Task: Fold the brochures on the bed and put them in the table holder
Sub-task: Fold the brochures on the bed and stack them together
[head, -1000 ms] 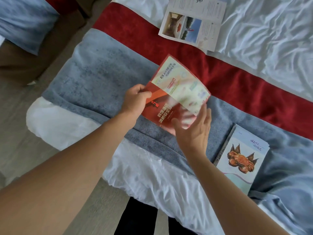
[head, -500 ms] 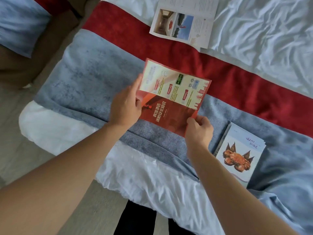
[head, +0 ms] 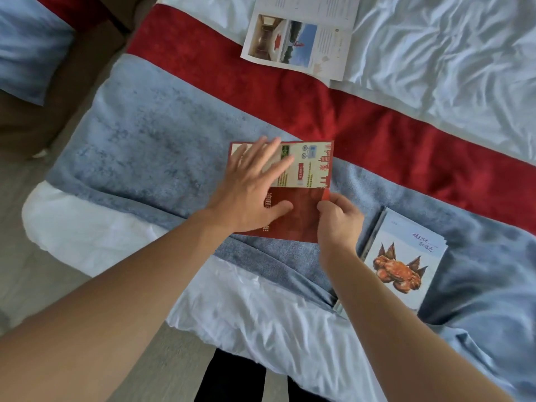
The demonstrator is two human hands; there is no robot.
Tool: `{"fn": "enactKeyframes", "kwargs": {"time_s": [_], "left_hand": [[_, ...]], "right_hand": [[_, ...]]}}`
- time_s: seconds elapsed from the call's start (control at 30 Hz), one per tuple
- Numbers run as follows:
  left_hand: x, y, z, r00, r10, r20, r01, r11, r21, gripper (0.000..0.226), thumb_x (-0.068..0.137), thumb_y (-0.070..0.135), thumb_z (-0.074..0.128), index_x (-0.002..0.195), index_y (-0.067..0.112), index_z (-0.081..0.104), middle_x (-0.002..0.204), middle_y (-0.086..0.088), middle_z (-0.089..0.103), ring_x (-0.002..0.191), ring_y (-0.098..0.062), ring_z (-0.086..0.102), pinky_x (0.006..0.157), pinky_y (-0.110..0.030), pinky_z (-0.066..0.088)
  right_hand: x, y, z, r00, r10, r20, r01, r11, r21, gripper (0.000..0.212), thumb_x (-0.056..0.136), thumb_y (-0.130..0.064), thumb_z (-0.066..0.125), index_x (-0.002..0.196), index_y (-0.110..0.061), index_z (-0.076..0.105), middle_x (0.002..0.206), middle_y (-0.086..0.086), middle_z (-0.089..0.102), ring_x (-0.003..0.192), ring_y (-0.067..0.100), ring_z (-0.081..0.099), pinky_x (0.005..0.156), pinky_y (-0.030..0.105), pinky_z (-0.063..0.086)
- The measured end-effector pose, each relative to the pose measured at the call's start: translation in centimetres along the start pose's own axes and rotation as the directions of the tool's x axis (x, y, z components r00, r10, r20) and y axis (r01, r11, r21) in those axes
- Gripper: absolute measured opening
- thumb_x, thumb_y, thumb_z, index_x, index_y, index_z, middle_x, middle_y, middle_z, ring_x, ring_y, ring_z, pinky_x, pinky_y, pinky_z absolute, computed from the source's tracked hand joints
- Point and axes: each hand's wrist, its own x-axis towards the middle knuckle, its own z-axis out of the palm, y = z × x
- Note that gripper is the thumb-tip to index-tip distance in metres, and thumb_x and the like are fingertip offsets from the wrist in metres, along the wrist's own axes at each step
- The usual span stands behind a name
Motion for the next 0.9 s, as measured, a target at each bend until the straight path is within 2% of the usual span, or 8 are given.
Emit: {"fn": "enactKeyframes", "kwargs": {"time_s": [0.3, 0.4, 0.5, 0.6, 0.7, 0.77, 0.83, 0.9], "left_hand": [[1.9, 2.0, 0.1, 0.97, -0.07, 0.233, 0.111, 0.979, -0.169, 0.093, 0.082, 0.081, 0.027, 0.156, 0.025, 0.021, 0.164, -0.003, 0.022, 0.152, -0.019, 0.009, 0.122, -0.045, 0.001], [2.0, 2.1, -0.1, 0.959, -0.028, 0.282, 0.084, 0.978, -0.189, 0.085, 0.079, 0.077, 0.047, 0.147, 0.025, 0.041, 0.147, 0.003, 0.047, 0.141, -0.017, 0.034, 0.12, -0.038, 0.012], [1.7, 2.5, -0.1, 0.977, -0.042, 0.208, 0.098, 0.959, -0.266, 0.026, 0.079, 0.039, 0.066, 0.098, 0.023, 0.066, 0.092, 0.008, 0.069, 0.092, -0.02, 0.063, 0.079, -0.027, 0.042], [1.8, 3.0, -0.1, 0.986, -0.074, 0.148, 0.097, 0.983, -0.157, 0.014, 0.079, 0.022, 0.059, 0.07, 0.022, 0.048, 0.062, 0.001, 0.054, 0.067, -0.032, 0.056, 0.054, -0.032, 0.025], [2.4, 3.5, -0.5, 0.988, -0.071, 0.138, 0.091, 0.986, -0.142, 0.025, 0.08, 0.025, 0.062, 0.068, 0.025, 0.039, 0.058, 0.002, 0.045, 0.061, -0.033, 0.049, 0.057, -0.034, 0.035], [2.8, 3.5, -0.7, 0.999, -0.019, 0.04, 0.025, 0.99, -0.141, 0.021, 0.076, 0.027, 0.066, 0.072, 0.022, 0.047, 0.064, 0.001, 0.053, 0.065, -0.031, 0.051, 0.077, -0.041, 0.048], [2.9, 3.2, -0.1, 0.991, -0.02, -0.133, 0.02, 1.0, -0.004, 0.036, 0.071, 0.035, 0.071, 0.1, 0.017, 0.062, 0.097, -0.003, 0.066, 0.095, -0.03, 0.06, 0.11, -0.046, 0.03], [2.9, 3.2, 0.1, 0.962, -0.129, -0.242, 0.161, 0.98, 0.115, 0.08, 0.067, 0.05, 0.073, 0.136, 0.018, 0.05, 0.138, -0.007, 0.052, 0.13, -0.026, 0.047, 0.119, -0.049, 0.005]], "right_hand": [[0.1, -0.2, -1.3, 0.992, 0.003, 0.123, -0.004, 1.0, 0.008, 0.019, 0.058, -0.023, 0.057, 0.065, -0.025, 0.075, 0.061, -0.003, 0.063, 0.068, 0.018, 0.057, 0.069, 0.043, 0.052], [0.7, -0.5, -1.6, 0.993, -0.085, 0.086, 0.086, 0.996, -0.007, 0.02, 0.061, -0.023, 0.056, 0.068, -0.02, 0.075, 0.089, 0.0, 0.071, 0.089, 0.021, 0.064, 0.087, 0.041, 0.051], [1.0, -0.4, -1.9, 0.959, -0.283, 0.011, 0.282, 0.949, -0.139, 0.012, 0.074, -0.018, 0.06, 0.079, -0.016, 0.072, 0.125, -0.002, 0.061, 0.119, 0.016, 0.054, 0.105, 0.027, 0.038], [1.2, 0.0, -2.0, 0.863, -0.505, -0.009, 0.488, 0.839, -0.242, 0.011, 0.086, -0.012, 0.065, 0.096, -0.012, 0.061, 0.115, 0.0, 0.064, 0.111, 0.021, 0.059, 0.088, 0.018, 0.036], [1.2, 0.2, -2.1, 0.849, -0.525, 0.053, 0.515, 0.803, -0.3, 0.02, 0.088, -0.013, 0.059, 0.108, -0.02, 0.058, 0.092, -0.004, 0.069, 0.088, 0.022, 0.065, 0.076, 0.033, 0.046], [1.3, 0.4, -2.3, 0.858, -0.51, 0.061, 0.497, 0.793, -0.352, 0.016, 0.088, -0.014, 0.056, 0.1, -0.023, 0.063, 0.084, -0.002, 0.071, 0.082, 0.024, 0.065, 0.07, 0.036, 0.048], [1.5, 0.3, -2.5, 0.876, -0.482, 0.006, 0.454, 0.821, -0.348, 0.01, 0.086, -0.015, 0.055, 0.086, -0.023, 0.061, 0.073, -0.005, 0.067, 0.074, 0.019, 0.062, 0.064, 0.032, 0.044], [1.7, 0.0, -2.7, 0.901, -0.43, -0.062, 0.394, 0.868, -0.303, 0.018, 0.083, -0.012, 0.055, 0.077, -0.029, 0.054, 0.064, -0.013, 0.059, 0.066, 0.003, 0.057, 0.053, 0.013, 0.036]]}}
